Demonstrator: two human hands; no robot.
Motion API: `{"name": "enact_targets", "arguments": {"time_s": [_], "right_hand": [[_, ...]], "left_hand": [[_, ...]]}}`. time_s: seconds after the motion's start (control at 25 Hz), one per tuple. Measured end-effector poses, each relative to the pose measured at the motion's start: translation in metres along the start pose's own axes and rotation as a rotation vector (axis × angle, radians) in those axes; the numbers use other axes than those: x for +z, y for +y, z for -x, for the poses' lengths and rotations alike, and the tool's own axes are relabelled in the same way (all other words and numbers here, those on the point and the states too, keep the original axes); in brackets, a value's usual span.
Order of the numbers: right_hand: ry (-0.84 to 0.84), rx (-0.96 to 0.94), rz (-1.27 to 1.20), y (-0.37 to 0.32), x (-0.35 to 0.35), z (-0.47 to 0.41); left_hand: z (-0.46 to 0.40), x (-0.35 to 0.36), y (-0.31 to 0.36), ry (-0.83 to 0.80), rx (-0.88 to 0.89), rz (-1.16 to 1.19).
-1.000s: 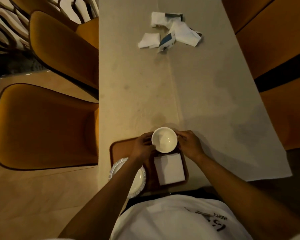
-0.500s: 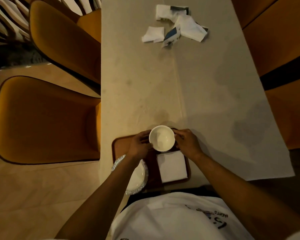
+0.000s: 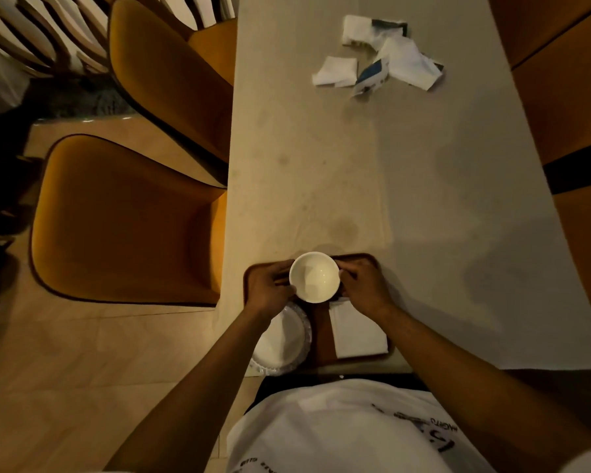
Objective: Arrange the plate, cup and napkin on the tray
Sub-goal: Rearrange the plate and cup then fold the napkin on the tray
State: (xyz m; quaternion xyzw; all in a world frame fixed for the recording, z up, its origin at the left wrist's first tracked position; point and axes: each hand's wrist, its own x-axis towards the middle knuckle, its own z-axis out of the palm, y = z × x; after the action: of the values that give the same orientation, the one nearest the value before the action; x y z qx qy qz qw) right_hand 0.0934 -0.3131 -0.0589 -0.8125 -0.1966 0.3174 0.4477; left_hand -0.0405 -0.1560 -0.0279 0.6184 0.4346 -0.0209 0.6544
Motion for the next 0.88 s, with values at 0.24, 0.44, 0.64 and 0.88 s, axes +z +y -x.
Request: {"name": "enact_targets", "arguments": {"time_s": [0.24,0.44,0.64,0.88], "right_hand": [[0.001,0.002,0.006,0.000,0.000,0.001],[-0.016,-0.044,0.004,0.002,-0.002,0.001],[-0.008,0.001,-0.023,-0.006,-0.009,0.006],[0.152,0.181,0.161,0.030,-0.044,0.066]], "left_hand": [[-0.001,0.000,-0.003,0.018,0.014,-0.015],[-0.001,0.001,-0.002,0.017,0.032,-0.052],[0.004,-0.002,0.006,-0.013,0.043,-0.179],[0.054,-0.005,-0.001,0.089,0.601,-0.712]]}}
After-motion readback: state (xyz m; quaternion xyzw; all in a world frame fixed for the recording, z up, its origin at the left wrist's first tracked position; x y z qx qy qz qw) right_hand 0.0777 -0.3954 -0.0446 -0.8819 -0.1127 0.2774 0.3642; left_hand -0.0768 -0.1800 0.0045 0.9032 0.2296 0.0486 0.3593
